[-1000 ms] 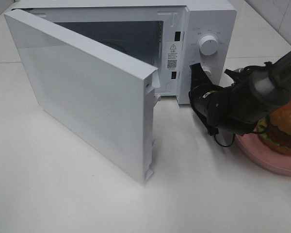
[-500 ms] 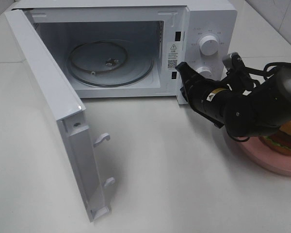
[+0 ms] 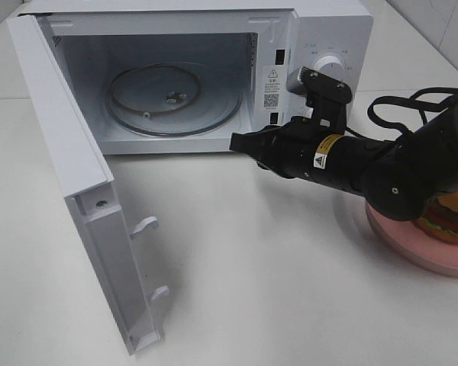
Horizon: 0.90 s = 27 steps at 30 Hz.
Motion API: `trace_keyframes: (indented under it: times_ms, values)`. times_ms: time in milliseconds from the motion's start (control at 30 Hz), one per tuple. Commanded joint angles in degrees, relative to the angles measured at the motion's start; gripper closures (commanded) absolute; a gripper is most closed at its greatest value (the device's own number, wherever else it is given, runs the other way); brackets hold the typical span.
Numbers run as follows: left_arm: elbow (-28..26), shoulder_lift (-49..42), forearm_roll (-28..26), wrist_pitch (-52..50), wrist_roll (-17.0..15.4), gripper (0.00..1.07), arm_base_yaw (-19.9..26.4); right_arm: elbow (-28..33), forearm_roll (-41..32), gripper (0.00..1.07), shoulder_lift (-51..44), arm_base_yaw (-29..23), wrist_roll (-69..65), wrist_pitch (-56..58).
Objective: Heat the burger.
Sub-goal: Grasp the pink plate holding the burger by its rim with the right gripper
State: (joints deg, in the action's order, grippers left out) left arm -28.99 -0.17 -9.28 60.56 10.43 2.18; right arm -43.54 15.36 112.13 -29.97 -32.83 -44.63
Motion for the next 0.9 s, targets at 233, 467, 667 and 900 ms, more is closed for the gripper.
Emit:
trace_keyframes:
  times_ms: [233,467,667,900]
  values:
    - [0.0,-1.2,0.2,-0.5,0.0,1.06,0.2,-0.1,14.2,0.93,-0.7,-0.1,7.3,4.6]
    - [0.0,-1.2,0.2,-0.5,0.0,1.06,0.2,-0.1,16.2,0.93,-4.6,-0.1,14.6,12.8]
    - [0.0,-1.2,0.2,-0.5,0.0,1.06,0.2,-0.1,16.2,0.92,-8.7,-0.1,16.7,21.4]
    - [0.0,-1.2,0.2,-0.5,0.0,1.06,0.2,-1.5,16.1,0.91,-11.9,-0.2,13.9,40.0]
